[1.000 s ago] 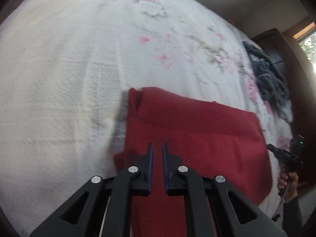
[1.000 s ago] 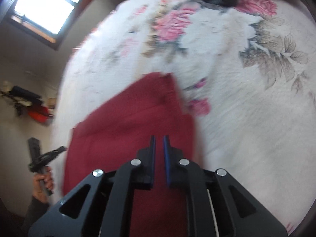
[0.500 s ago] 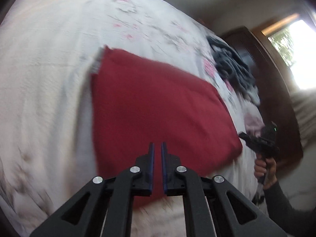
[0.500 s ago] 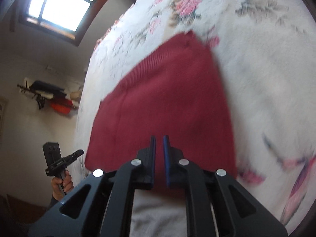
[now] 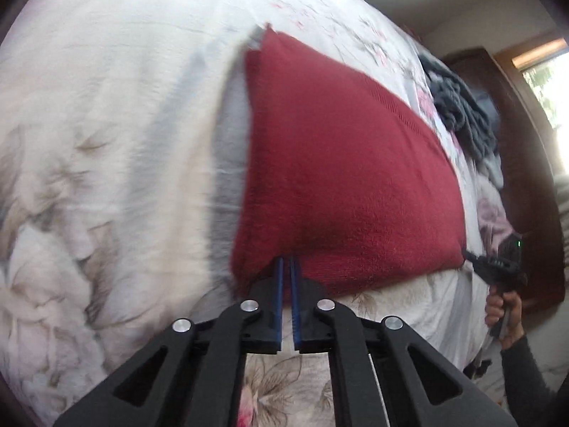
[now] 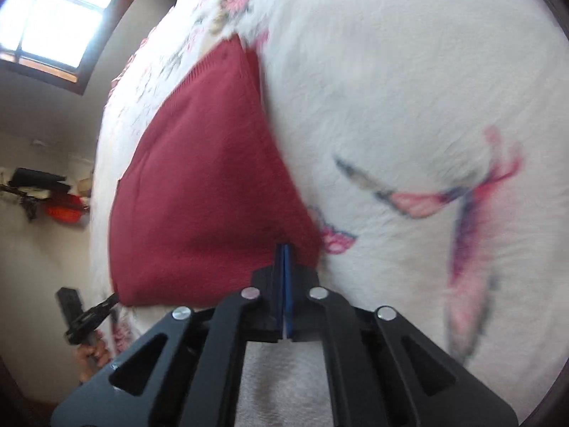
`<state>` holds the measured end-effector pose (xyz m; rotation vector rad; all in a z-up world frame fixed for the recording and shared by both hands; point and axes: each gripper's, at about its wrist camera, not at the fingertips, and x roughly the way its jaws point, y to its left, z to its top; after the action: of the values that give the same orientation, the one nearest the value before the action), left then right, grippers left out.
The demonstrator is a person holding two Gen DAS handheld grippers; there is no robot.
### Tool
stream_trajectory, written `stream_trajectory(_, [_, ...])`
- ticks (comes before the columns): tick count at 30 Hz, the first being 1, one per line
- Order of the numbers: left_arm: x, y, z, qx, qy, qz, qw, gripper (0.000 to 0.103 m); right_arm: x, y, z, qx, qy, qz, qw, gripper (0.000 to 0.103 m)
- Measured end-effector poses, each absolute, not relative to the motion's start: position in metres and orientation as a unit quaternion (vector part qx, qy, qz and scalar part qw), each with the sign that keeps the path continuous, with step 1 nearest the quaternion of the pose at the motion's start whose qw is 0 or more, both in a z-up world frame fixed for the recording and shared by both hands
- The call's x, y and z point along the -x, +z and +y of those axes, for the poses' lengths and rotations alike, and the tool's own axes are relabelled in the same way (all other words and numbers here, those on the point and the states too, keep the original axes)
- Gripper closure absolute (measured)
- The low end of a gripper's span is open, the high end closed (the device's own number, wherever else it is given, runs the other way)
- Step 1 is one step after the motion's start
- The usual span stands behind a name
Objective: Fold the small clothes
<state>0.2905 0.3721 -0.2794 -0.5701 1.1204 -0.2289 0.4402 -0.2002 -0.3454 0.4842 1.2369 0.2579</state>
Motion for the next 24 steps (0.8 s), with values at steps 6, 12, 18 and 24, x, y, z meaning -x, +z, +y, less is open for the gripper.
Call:
stream_trajectory(6, [-0.239, -0.279, 0.402, 0.339, -0.085, 0.481, 0.804, 0.037, -0.382, -0.282, -0.085, -0.021, 0.167, 0.529, 0.832, 0.044])
stream_trajectory(12, [-0.181, -0.293, 0.432, 0.413, -0.075, 0.439, 0.795, 0.035, -0.278, -0.304, 0.079, 0.270, 0.236, 0.394, 0.846, 0.013])
stream_trajectory(18, [-0.153, -0.293, 0.448, 0.426, -0.070, 0.421, 0.798, 0.034, -0.247, -0.353, 0.203, 0.472, 0.243, 0.272, 0.802, 0.020])
stream_trajectory(24, [-0.143, -0.282, 0.462, 0.435, -0.071, 0.395, 0.806, 0.028, -0.252, -0.392, 0.260, 0.570, 0.220, 0.225, 0.759, 0.027])
